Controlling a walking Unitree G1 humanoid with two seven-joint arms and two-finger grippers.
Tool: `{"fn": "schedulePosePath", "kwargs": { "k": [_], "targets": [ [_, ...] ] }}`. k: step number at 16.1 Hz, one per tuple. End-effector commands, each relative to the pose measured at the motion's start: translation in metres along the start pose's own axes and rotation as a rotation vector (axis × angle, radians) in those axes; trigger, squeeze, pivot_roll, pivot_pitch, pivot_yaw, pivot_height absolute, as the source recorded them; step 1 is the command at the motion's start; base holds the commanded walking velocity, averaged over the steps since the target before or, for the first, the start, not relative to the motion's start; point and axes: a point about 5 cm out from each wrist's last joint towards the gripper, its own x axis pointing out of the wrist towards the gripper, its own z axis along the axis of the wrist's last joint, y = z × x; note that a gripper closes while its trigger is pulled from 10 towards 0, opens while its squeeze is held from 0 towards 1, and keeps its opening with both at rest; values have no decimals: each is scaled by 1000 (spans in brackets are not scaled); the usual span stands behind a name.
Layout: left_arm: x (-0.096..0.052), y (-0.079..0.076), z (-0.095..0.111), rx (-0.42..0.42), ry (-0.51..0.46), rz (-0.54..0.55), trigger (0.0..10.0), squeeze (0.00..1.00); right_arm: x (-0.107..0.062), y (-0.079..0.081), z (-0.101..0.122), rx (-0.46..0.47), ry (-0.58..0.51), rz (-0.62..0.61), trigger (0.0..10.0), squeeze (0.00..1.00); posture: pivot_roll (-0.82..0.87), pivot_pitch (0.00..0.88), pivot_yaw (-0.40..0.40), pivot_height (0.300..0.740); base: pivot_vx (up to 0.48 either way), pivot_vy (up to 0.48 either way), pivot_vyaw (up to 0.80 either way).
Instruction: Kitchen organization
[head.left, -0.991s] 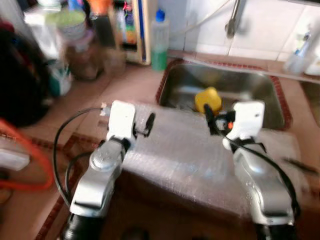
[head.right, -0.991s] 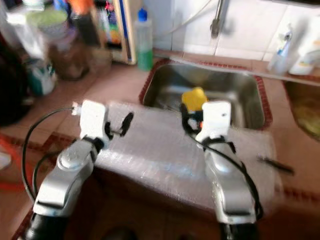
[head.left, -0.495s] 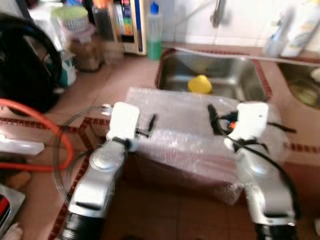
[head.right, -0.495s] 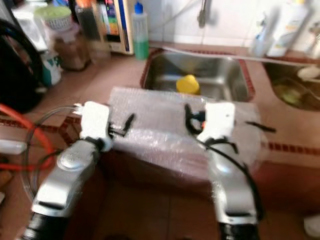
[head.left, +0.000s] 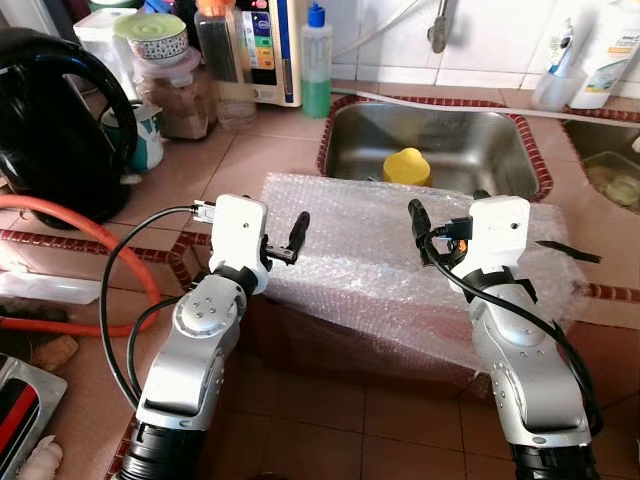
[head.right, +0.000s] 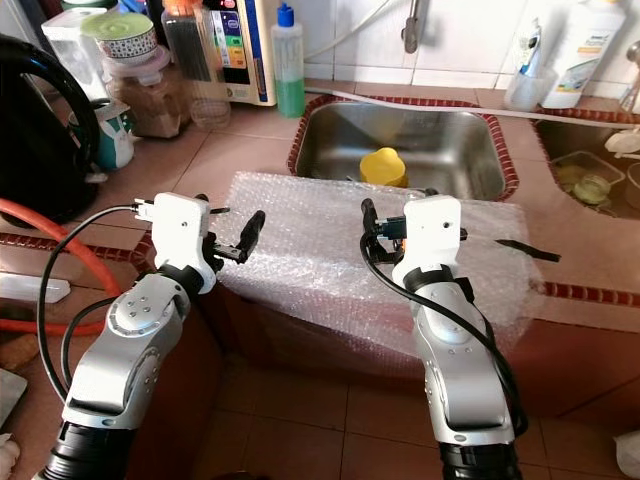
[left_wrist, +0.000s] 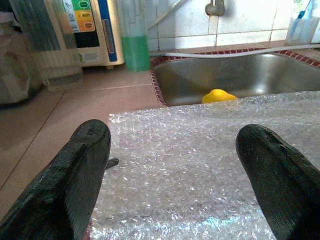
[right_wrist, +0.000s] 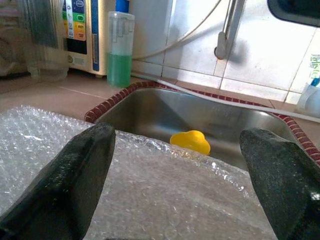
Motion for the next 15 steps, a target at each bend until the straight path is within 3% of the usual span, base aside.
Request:
{"fn": "schedulePosePath", "kwargs": {
  "k": [1, 15],
  "targets": [
    [-1, -3, 5, 0, -27, -20, 10000, 0, 1, 0, 6, -8, -25, 0, 10000, 0, 29, 98, 28, 740, 0, -405, 0],
    [0, -3, 2, -18, -21, -12, 10000, 0, 2, 0, 2, -16, -12, 15, 10000, 0, 25, 93, 19, 740, 0, -438, 0]
  ]
}}
